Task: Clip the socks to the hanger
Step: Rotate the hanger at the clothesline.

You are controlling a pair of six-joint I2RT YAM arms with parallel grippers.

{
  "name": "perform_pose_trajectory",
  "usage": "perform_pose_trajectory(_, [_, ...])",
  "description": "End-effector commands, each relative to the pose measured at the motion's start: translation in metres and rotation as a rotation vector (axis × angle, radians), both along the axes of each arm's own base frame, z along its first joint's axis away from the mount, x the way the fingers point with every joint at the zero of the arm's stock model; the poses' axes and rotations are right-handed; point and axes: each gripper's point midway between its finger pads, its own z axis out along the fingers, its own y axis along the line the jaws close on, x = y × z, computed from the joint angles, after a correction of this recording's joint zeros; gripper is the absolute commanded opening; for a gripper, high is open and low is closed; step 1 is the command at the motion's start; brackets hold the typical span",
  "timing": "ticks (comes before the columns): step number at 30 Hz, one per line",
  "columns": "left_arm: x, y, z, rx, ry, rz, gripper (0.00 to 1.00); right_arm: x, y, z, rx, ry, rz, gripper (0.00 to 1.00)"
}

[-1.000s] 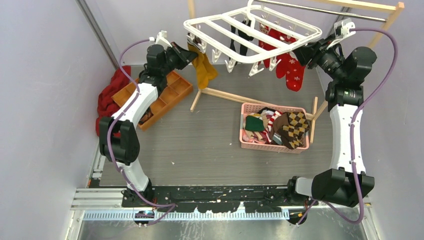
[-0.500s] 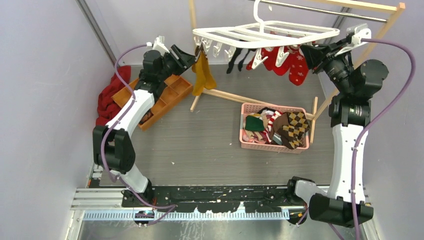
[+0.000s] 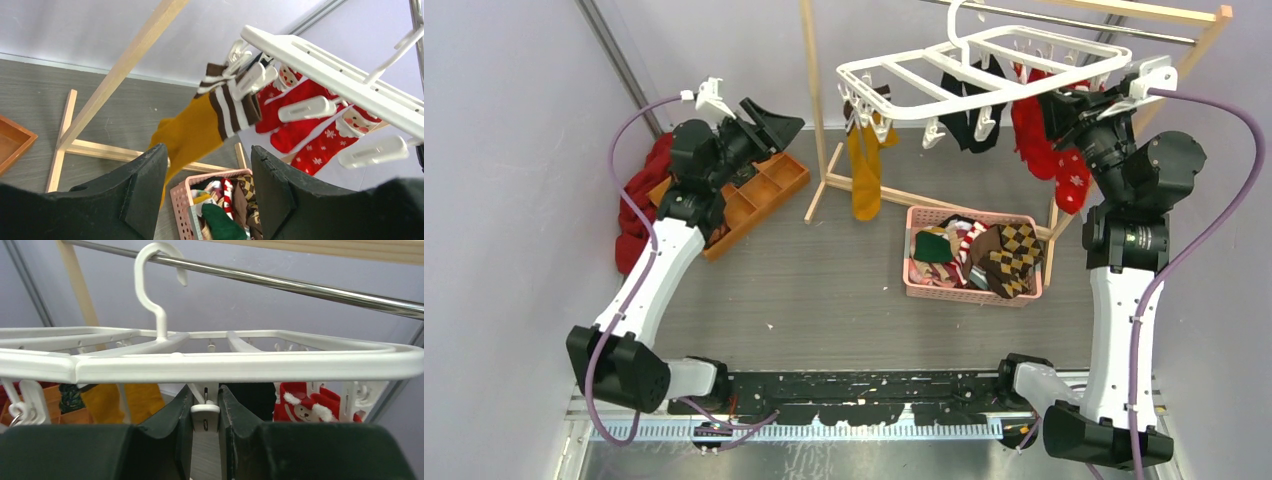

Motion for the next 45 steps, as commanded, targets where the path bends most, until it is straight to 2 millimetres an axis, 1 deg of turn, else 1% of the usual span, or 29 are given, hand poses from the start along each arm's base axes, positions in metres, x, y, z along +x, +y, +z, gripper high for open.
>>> perform_pose_trajectory(1, [-0.017, 0.010, 0.002, 0.031, -0.021, 0.023, 0.63, -0.024, 0.024, 0.026, -0.067, -0.089, 0.047, 0.02])
perform_pose_trajectory(5, [-0.029, 0.013, 0.001, 0.028, -0.021, 0.020, 0.62, -0.017, 0.041, -0.002, -0.068, -0.020, 0.115, 0.02])
perform_pose_trajectory(8, [-0.038, 0.014, 0.000, 0.023, -0.020, 0.017, 0.62, -0.013, 0.059, -0.030, -0.070, 0.048, 0.192, 0.03])
perform_pose_trajectory(9, [-0.041, 0.014, -0.003, 0.023, -0.016, 0.016, 0.62, -0.015, 0.068, -0.038, -0.075, 0.063, 0.229, 0.04])
perform_pose_trajectory(12, [-0.049, 0.015, -0.004, 0.018, -0.014, 0.010, 0.62, -0.017, 0.085, -0.060, -0.089, 0.099, 0.300, 0.06])
perform_pose_trajectory(14, [-0.053, 0.016, -0.005, 0.016, -0.011, 0.008, 0.62, -0.018, 0.088, -0.066, -0.101, 0.105, 0.317, 0.09])
perform_pose_trajectory(17, [-0.060, 0.016, -0.006, 0.014, -0.010, 0.003, 0.62, -0.022, 0.089, -0.070, -0.109, 0.108, 0.322, 0.21])
perform_pose_trajectory(19, [-0.063, 0.017, -0.006, 0.012, -0.010, 0.001, 0.63, -0.026, 0.088, -0.071, -0.108, 0.107, 0.319, 0.27])
perform_pose_trajectory(24, [-0.070, 0.017, -0.003, 0.000, -0.014, -0.008, 0.63, -0.031, 0.084, -0.080, -0.129, 0.130, 0.293, 0.35])
perform_pose_trajectory(32, [-0.084, 0.017, -0.001, -0.027, -0.018, -0.023, 0.63, -0.051, 0.078, -0.092, -0.177, 0.144, 0.270, 0.55])
perform_pose_trajectory(36, [-0.094, 0.017, 0.001, -0.043, -0.022, -0.036, 0.63, -0.055, 0.075, -0.096, -0.180, 0.166, 0.259, 0.58])
perform_pose_trajectory(38, [-0.100, 0.017, 0.004, -0.048, -0.031, -0.043, 0.63, -0.059, 0.074, -0.097, -0.192, 0.171, 0.259, 0.61])
perform_pose_trajectory(45, [-0.130, 0.022, 0.006, -0.093, -0.049, -0.051, 0.66, -0.076, 0.074, -0.117, -0.223, 0.252, 0.286, 0.68])
